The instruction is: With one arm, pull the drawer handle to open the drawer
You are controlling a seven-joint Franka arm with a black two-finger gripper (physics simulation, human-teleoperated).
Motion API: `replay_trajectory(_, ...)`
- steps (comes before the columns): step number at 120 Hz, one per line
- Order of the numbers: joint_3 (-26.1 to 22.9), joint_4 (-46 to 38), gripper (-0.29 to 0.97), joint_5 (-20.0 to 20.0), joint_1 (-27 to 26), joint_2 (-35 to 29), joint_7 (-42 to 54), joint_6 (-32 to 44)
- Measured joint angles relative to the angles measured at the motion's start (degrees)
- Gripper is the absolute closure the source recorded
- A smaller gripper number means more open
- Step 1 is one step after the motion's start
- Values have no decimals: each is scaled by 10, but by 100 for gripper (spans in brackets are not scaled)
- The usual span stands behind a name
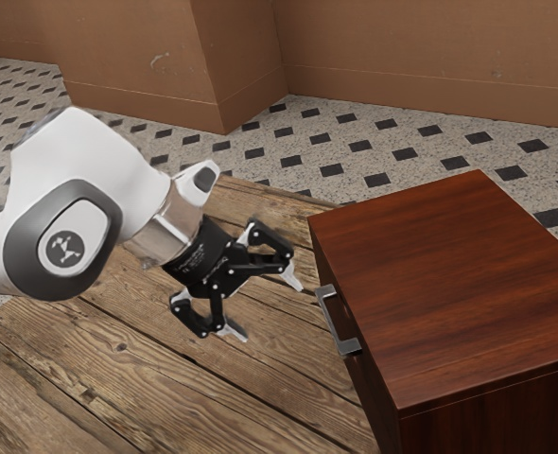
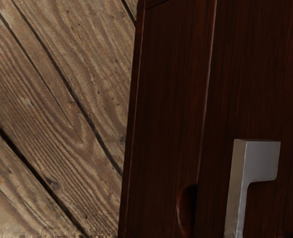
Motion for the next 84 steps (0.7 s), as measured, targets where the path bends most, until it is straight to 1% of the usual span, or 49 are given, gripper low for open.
replay_trajectory(12,-15,-6,0,0,7,6,-12,2)
replay_trajectory(54,-27,-17,0,0,7,-5,-43,14)
replay_trajectory(84,-33,-19,0,3,8,-36,-55,66)
